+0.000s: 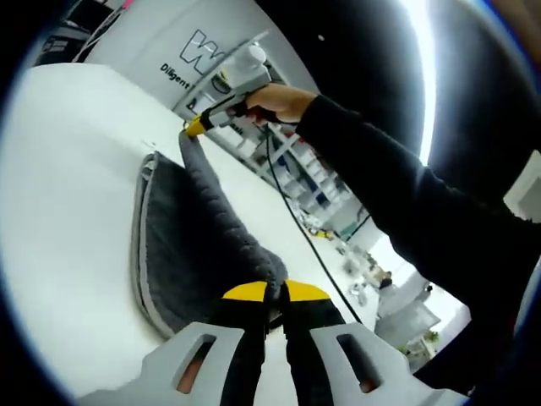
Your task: Open the folded towel by lifting each exposed corner and separating the folded layers until the towel lies flat within the target outline without major curled edges
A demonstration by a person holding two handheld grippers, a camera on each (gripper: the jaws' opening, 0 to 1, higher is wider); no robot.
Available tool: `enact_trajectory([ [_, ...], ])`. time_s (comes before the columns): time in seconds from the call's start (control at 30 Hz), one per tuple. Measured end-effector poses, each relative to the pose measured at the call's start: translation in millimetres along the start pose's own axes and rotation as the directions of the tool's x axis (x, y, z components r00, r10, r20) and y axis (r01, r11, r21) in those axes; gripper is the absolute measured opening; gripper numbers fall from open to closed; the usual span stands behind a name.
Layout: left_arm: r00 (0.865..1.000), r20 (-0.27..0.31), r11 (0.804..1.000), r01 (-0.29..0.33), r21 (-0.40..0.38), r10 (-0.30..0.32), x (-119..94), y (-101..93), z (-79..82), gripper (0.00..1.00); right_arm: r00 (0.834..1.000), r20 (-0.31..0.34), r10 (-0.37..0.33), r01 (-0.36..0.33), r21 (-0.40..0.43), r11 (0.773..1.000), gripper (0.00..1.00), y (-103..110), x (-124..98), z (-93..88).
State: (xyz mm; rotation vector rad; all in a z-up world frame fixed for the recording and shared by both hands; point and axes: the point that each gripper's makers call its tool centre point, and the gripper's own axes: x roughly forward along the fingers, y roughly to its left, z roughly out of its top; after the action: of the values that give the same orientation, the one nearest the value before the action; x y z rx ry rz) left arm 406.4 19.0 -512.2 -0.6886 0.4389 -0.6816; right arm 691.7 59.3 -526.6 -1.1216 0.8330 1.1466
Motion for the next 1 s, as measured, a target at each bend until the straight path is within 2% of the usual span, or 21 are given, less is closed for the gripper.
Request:
enact_trajectory([
  [0.67,0.999,-0.015,0.997,0.044,0.059,-0.044,13.3,-27.8,3.1,0.04,0.999,0.034,-0.033,0.032,0.032,0.999,0.03,0.8,-26.8,-14.9],
  [1.0,0.997,-0.024,0.995,0.073,0.072,-0.071,21.5,-41.1,0.4,0.04,0.998,0.028,-0.049,0.048,0.046,0.998,0.03,-2.1,-37.8,-31.1],
])
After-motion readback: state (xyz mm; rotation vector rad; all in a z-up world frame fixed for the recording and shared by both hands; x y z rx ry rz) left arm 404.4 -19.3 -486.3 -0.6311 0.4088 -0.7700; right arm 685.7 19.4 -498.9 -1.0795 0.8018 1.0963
